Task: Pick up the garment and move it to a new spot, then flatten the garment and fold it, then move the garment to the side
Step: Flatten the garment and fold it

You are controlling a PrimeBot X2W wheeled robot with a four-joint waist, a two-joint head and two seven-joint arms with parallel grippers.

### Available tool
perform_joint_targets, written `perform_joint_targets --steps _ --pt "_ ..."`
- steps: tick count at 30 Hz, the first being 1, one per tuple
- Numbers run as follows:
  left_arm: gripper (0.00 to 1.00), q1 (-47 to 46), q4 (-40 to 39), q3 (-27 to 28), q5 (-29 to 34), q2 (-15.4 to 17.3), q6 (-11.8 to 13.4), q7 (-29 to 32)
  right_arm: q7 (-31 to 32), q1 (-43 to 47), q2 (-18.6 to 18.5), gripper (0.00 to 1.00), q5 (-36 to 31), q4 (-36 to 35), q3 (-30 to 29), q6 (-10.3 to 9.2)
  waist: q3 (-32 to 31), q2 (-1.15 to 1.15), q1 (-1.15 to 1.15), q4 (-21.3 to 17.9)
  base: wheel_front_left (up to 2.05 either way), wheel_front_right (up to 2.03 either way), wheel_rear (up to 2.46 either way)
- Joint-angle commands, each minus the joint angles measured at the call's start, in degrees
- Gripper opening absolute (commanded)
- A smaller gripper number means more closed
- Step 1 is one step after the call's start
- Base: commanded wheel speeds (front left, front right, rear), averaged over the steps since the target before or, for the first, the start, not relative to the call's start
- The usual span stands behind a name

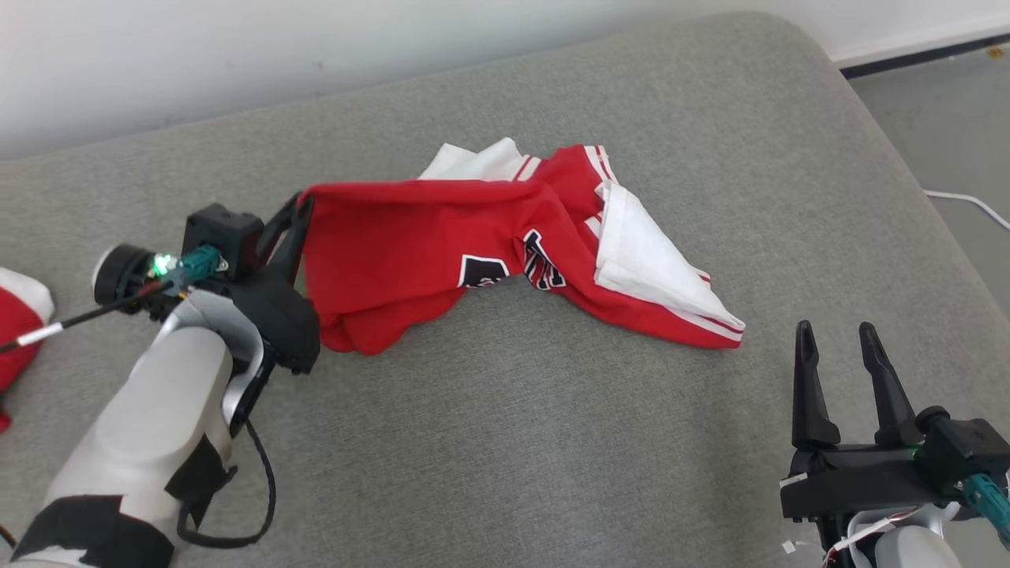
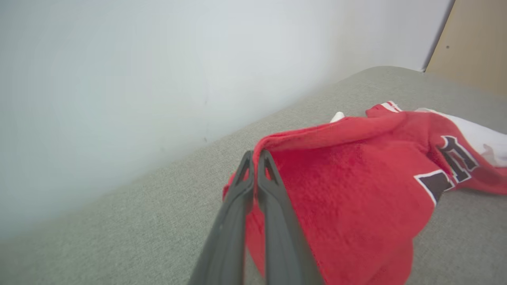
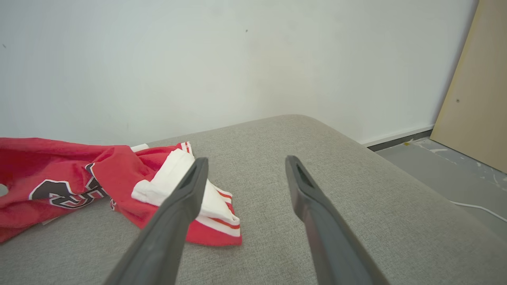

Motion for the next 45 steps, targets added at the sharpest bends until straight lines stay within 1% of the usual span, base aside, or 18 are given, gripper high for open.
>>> perform_joint_targets --steps 1,5,8,10,13,16,19,20,22,25,27,32,34,35,36,37,41,45 --pt "0.0 -0.96 -0.9 -0.13 -0.22 0.46 0.1 -0.74 -0.04 1.06 -0.06 1.0 -0.37 -0.04 -0.43 -0.13 -1.89 0.0 -0.01 1.98 0.0 0.0 0.0" --pt "0.0 -1.19 -4.83 0.51 0.64 2.21 0.3 -1.56 -0.05 2.2 -0.26 1.0 -0.46 -0.04 -0.76 -0.13 -4.35 0.0 -0.01 4.77 0.0 0.0 0.0" --pt "0.0 1.56 -9.61 0.64 1.46 3.87 0.57 -1.68 -0.04 3.41 -0.24 1.0 -0.49 -0.05 -1.13 -0.13 -6.14 0.0 -0.01 7.21 0.0 0.0 0.0" --pt "0.0 4.32 -13.85 0.72 1.74 5.01 1.45 -1.75 -0.04 4.1 -0.28 1.0 -0.41 0.06 -1.37 -0.13 -7.15 0.0 -0.01 8.78 0.0 0.0 0.0" --pt "0.0 10.12 -21.17 1.11 1.6 7.12 3.86 -1.71 -0.04 5.16 -0.26 1.0 0.0 0.03 -1.94 -0.13 -8.3 0.0 -0.01 11.02 0.0 0.0 0.0" --pt "0.0 17.9 -28.43 1.33 0.35 8.89 6.91 -1.28 -0.04 6.19 -0.22 1.0 0.46 -0.02 -2.15 -0.13 -8.92 0.0 -0.01 12.92 0.0 0.0 0.0" --pt "0.0 25.73 -34.37 1.98 -1.56 9.75 10.12 -0.96 -0.04 6.84 -0.23 1.0 0.5 -0.2 -2.57 -0.13 -9.02 0.0 -0.01 14.44 0.0 0.0 0.0" --pt "0.0 25.73 -34.37 1.98 -1.56 9.75 10.12 -0.96 -0.04 6.84 -0.23 1.0 0.5 -0.2 -2.57 -0.13 -9.02 0.0 -0.01 14.44 0.0 0.0 0.0" --pt "0.0 30.77 -36.62 2.2 -2.86 9.85 11.79 -1.0 -0.04 7.22 -0.19 1.0 0.62 -0.31 -2.7 -0.13 -8.88 0.0 -0.01 15.2 0.0 0.0 0.0" --pt "0.0 36.68 -37.24 2.03 -4.77 8.89 13.1 -1.31 -0.04 7.0 -0.16 1.0 0.49 -0.23 -2.49 -0.13 -8.64 0.0 -0.01 15.77 0.0 0.0 0.0" --pt "0.0 39.64 -36.24 2.15 -5.7 7.87 13.09 -1.48 -0.04 6.85 -0.39 1.0 0.66 -0.01 -2.21 -0.13 -8.51 0.0 -0.01 15.89 0.0 0.0 0.0" --pt "0.0 43.06 -31.73 2.77 -6.95 4.81 11.71 -1.8 -0.04 6.37 -0.94 1.0 0.97 0.34 -1.86 -0.13 -8.38 0.0 -0.01 16.0 0.0 0.0 0.0" --pt "0.0 43.31 -29.54 2.9 -6.02 4.07 11.09 -1.76 -0.04 6.27 -1.18 1.0 1.02 0.57 -1.62 -0.13 -8.45 0.0 -0.01 15.86 0.0 0.0 0.0" --pt "0.42 43.2 -28.94 3.58 -5.76 3.38 10.88 -1.76 -0.04 6.23 -1.25 1.0 0.98 0.63 -1.54 -0.13 -8.5 0.0 -0.01 15.79 0.0 0.0 0.0" --pt "0.92 43.33 -28.6 4.11 -5.15 2.88 10.52 -1.78 -0.04 6.18 -1.32 1.0 0.96 0.68 -1.48 -0.13 -8.54 0.0 -0.01 15.71 0.0 0.0 0.0" --pt "1.0 43.34 -28.91 5.27 -4.6 2.35 10.45 -1.78 -0.04 6.18 -1.39 1.0 1.05 0.7 -1.47 -0.13 -8.58 0.0 -0.01 15.66 0.0 0.0 0.0" --pt "1.0 44.59 -32.01 10.98 -1.7 0.59 9.66 -1.8 -0.04 6.78 -1.34 1.0 0.85 0.54 -1.65 -0.13 -9.07 0.0 -0.01 15.53 0.0 0.0 0.0" --pt "1.0 46.06 -36.56 18.22 1.91 -1.42 9.06 -1.81 -0.04 7.34 -1.18 1.0 0.74 0.46 -1.75 -0.13 -9.81 0.0 -0.01 15.43 0.0 0.0 0.0"
